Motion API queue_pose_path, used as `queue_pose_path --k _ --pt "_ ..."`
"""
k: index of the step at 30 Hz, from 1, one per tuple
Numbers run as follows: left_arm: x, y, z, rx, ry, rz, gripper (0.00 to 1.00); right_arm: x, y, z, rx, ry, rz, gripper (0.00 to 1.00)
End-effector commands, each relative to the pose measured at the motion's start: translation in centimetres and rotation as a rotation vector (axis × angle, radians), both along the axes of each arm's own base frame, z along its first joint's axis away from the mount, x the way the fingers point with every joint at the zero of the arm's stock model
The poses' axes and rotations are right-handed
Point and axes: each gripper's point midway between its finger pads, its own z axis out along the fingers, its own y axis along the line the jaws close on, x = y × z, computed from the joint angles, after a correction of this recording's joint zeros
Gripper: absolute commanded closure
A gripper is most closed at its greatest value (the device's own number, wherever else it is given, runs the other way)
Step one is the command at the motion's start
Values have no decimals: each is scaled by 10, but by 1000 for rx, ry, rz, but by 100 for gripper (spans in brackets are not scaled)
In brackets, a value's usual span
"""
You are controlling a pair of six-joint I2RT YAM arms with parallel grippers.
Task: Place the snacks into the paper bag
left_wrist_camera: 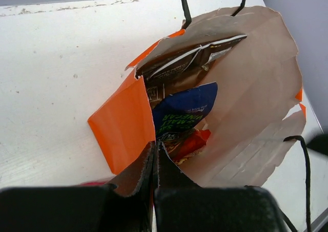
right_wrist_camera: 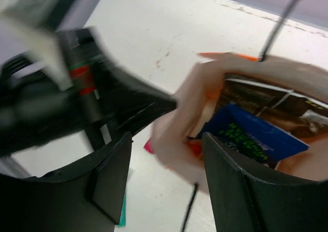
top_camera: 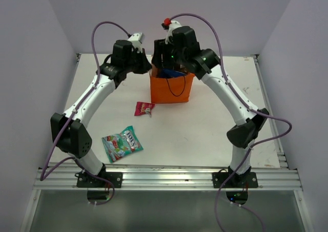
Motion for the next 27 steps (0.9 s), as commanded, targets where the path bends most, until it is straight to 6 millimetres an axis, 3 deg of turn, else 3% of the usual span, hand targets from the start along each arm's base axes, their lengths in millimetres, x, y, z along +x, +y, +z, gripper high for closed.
queue_pose_path --k 1,2,3,5,6,8,9,14,22,27 --pt "0 2 24 -15 -71 -7 100 -82 17 59 -46 -141 278 38" --pt "0 2 24 -16 -72 -7 100 -101 19 48 -79 -111 352 38" --pt "1 2 24 -15 -71 -7 100 -118 26 14 -118 -27 414 38" --pt "1 1 23 -17 -66 -6 100 -145 30 -15 -125 67 498 39" --pt "1 1 22 -16 -65 -8 100 -159 32 -52 -168 150 528 39" --pt "0 2 22 -15 -62 -6 100 -174 38 -76 -177 199 556 38" --pt "0 1 21 -12 -60 -6 100 -183 40 -97 -211 246 570 38" --pt "-3 3 16 -5 -46 -2 100 -194 58 -145 -285 314 601 37" --pt "-6 8 19 5 -49 13 100 -210 125 -217 -272 318 701 37" --pt "-10 12 21 12 -50 23 100 -218 153 -248 -277 302 719 38"
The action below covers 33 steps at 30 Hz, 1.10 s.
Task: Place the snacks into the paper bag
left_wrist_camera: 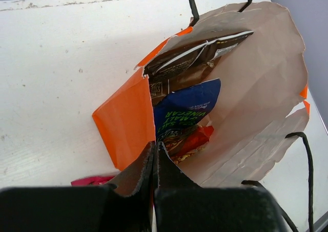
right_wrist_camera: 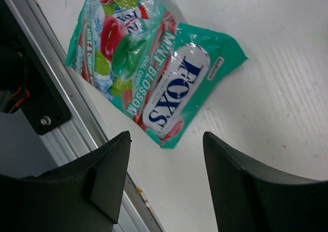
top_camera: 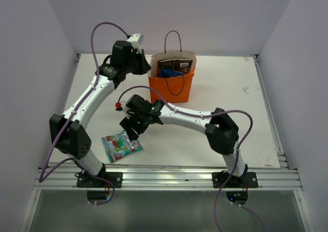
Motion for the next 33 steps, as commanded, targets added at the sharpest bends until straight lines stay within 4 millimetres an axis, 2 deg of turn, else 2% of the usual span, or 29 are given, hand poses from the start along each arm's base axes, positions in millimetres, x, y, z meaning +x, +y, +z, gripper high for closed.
queue_pose_path --k 1,2,8,9,13,14,17,18,19,22,23,25,26,27,28,29,30,31,32,33 --pt "-8 8 25 -1 -59 10 100 3 35 -4 105 -31 6 38" --pt "-9 9 25 1 -58 11 100 1 37 -17 89 -19 4 38" --pt "-14 11 24 3 -56 10 99 2 49 -54 63 -29 -12 40" --pt "-14 10 25 2 -57 9 99 4 48 -64 37 -37 -23 41" --pt "-16 11 24 1 -57 7 99 7 38 -86 -25 -78 -34 43" --pt "-16 11 25 1 -59 7 99 4 31 -95 -50 -79 -32 44" --pt "-16 10 24 -2 -57 4 99 -3 15 -113 -100 -75 -33 63" --pt "-16 10 23 0 -56 3 99 -4 11 -115 -107 -75 -32 90" --pt "-16 10 25 -4 -60 3 99 -5 8 -111 -107 -82 -33 97" --pt "-14 8 23 -9 -55 0 100 -11 -8 -106 -131 -81 -30 100" --pt "-13 8 23 -10 -56 -1 100 -10 -13 -89 -116 -103 -35 100" --pt "-13 6 23 -13 -57 -4 100 -10 -24 -68 -117 -118 -35 100" --pt "-12 5 22 -15 -54 -7 100 -6 -24 -34 -75 -151 -44 100" --pt "-11 4 21 -18 -51 -7 100 -3 -27 -13 -54 -171 -54 100" --pt "-10 4 20 -17 -51 -9 100 -5 -38 3 -74 -172 -52 100" --pt "-9 3 20 -18 -51 -10 100 5 -38 54 -5 -234 -84 100" --pt "-9 2 19 -21 -48 -12 100 8 -43 77 7 -260 -96 100" --pt "-8 2 21 -21 -53 -12 100 6 -58 91 -28 -259 -102 100" --pt "-7 2 22 -23 -55 -10 100 17 -58 135 34 -304 -137 100" --pt "-7 2 21 -22 -54 -12 100 23 -67 157 35 -338 -162 100"
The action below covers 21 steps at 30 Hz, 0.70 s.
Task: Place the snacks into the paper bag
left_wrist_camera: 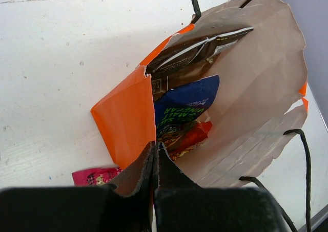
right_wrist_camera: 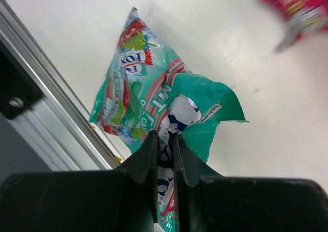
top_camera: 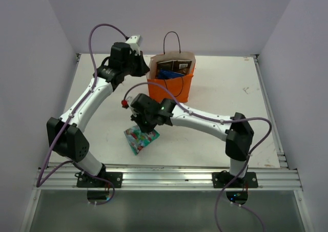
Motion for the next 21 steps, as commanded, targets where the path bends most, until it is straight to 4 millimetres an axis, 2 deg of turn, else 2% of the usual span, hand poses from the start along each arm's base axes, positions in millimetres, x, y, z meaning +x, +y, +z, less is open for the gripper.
queue_pose_path --k 1,2,3,4,5,7,8,10,11,13,14,16,18,19,20,21 --pt "6 -4 21 -29 -68 -17 100 25 -40 145 99 -196 -84 100" --pt "7 -5 21 -28 -69 -18 100 33 -44 184 150 -251 -111 100" --pt "7 -5 22 -29 -72 -18 100 43 -55 198 125 -303 -147 100" --pt "8 -5 22 -30 -71 -17 100 43 -71 204 80 -317 -161 100" --pt "8 -5 23 -30 -75 -18 100 51 -81 233 120 -366 -201 100" --pt "8 -5 24 -32 -74 -17 100 65 -104 249 93 -422 -258 100" --pt "8 -4 25 -31 -77 -15 100 79 -120 260 94 -451 -311 100" --pt "8 -4 27 -30 -80 -16 100 96 -142 269 80 -498 -370 100" --pt "8 -4 27 -28 -81 -15 100 111 -159 266 55 -509 -418 100" --pt "8 -4 30 -26 -87 -15 100 130 -165 273 83 -553 -465 100" --pt "8 -4 29 -24 -85 -16 100 144 -176 269 59 -573 -480 100" --pt "9 -4 31 -27 -89 -15 100 166 -179 273 83 -613 -513 100" --pt "9 -4 32 -27 -91 -17 100 190 -182 267 73 -620 -534 100" --pt "9 -4 34 -27 -94 -18 100 200 -183 273 86 -640 -549 100" --pt "10 -4 35 -28 -96 -18 100 210 -177 261 69 -629 -533 100" --pt "9 -4 36 -27 -98 -18 100 216 -175 260 70 -631 -529 100"
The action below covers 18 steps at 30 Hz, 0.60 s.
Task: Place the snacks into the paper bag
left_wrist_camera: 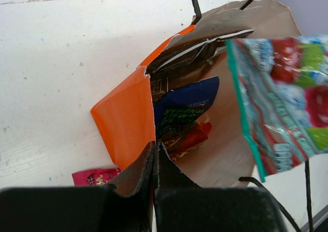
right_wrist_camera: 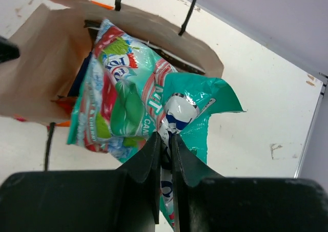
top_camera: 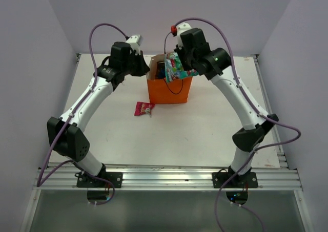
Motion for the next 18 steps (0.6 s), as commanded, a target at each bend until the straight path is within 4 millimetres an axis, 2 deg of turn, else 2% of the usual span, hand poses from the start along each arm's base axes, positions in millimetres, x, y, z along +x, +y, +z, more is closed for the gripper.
queue_pose_path --k 1,3,4,6,9,12,16,18 --pt "8 -3 34 -26 -92 -16 100 35 17 17 22 -107 36 100" --pt "7 -3 32 -23 -89 -15 100 47 21 7 13 -96 46 100" --pt "8 -2 33 -20 -90 -12 100 53 20 10 24 -108 40 100" --pt "8 -1 32 -15 -91 -11 100 60 24 4 32 -93 48 100" --pt "7 -1 32 -11 -91 -12 100 64 26 3 47 -92 48 100" --pt "8 -2 31 -11 -88 -12 100 67 24 15 65 -120 36 100" --pt "10 -2 31 -10 -87 -12 100 68 11 49 102 -196 8 100" --pt "11 -3 31 -11 -86 -13 100 67 7 57 110 -212 4 100"
